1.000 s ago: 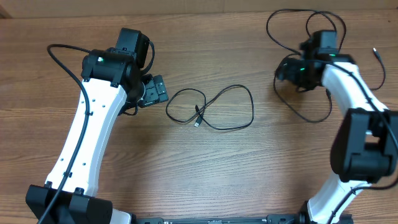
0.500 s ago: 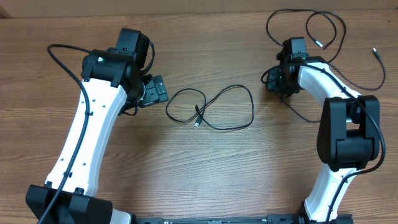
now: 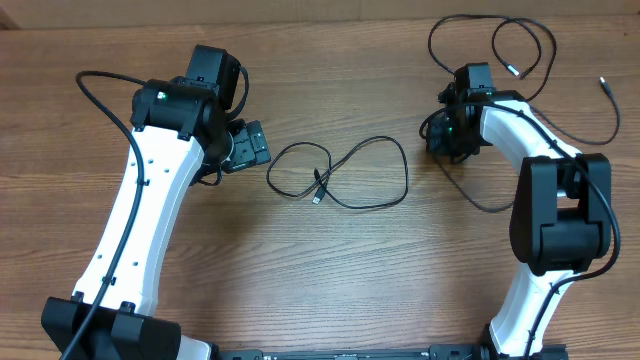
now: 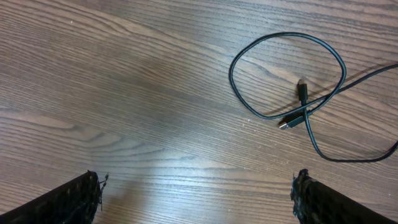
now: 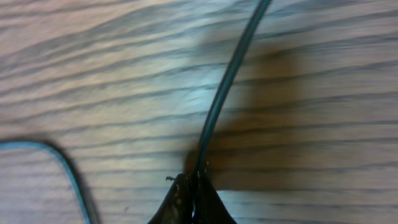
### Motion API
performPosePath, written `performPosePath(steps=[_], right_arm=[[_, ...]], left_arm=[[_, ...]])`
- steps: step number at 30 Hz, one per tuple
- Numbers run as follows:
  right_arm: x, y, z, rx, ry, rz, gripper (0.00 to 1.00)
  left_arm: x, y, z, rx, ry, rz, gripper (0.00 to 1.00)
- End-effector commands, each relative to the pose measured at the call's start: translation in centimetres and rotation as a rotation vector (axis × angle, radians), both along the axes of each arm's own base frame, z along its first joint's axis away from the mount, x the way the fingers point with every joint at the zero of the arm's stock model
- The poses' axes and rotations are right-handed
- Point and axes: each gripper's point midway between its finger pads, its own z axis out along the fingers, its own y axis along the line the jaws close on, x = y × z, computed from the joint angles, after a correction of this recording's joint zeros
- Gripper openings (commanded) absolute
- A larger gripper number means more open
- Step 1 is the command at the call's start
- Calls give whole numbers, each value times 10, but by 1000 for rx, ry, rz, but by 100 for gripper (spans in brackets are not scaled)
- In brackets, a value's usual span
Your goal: Untangle cables
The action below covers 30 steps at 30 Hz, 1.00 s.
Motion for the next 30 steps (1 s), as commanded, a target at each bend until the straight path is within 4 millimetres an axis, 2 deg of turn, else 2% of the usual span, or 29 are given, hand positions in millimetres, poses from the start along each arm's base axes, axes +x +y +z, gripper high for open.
performPosePath(steps=[1, 4, 6, 11, 14, 17, 18, 19, 20, 23, 24, 27, 30], right_arm=[[7, 13, 44, 44, -99, 126, 4], [-10, 23, 63, 79, -104, 264, 4], [-17, 25, 69, 86, -97, 291, 4], [-23, 21, 71, 76, -76, 274, 4], [-17, 6, 68, 11, -62, 148, 6], [-14, -14, 66, -60, -50, 13, 40], [-14, -18, 66, -72, -48, -12, 61], [-13, -24, 66, -85, -46, -40, 75], [-13, -31, 66, -100, -45, -77, 82], [-10, -61, 68, -157, -43, -236, 89], [-9, -81, 71, -153, -44, -338, 100], [-15, -109, 70, -140, -23, -460, 100], [-30, -129, 66, -99, 38, -541, 100]], left_arm=[[0, 0, -4, -4, 14, 12, 100], [0, 0, -4, -4, 13, 12, 99], [1, 0, -4, -5, 8, 12, 99], [3, 0, -4, -6, 3, 12, 100], [2, 0, -4, -6, 4, 12, 100], [2, 0, -4, -6, 6, 12, 100], [2, 0, -4, -6, 6, 13, 100], [2, 0, -4, -5, 6, 13, 100], [2, 0, -4, -5, 6, 13, 99], [2, 0, -4, -6, 6, 13, 100], [2, 0, -4, -5, 6, 13, 100], [2, 0, -4, -5, 7, 13, 100], [3, 0, -4, -6, 6, 13, 99]])
